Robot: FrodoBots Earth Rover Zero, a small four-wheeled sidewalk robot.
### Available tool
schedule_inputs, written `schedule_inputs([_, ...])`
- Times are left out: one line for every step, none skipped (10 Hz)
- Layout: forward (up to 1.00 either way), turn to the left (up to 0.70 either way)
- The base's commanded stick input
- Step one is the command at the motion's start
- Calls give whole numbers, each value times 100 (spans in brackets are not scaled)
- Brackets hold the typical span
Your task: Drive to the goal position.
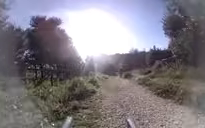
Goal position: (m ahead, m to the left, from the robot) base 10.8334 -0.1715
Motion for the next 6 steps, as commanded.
schedule_inputs([50, -13])
schedule_inputs([50, 0])
schedule_inputs([50, 0])
schedule_inputs([50, 0])
schedule_inputs([50, 0])
schedule_inputs([50, 0])
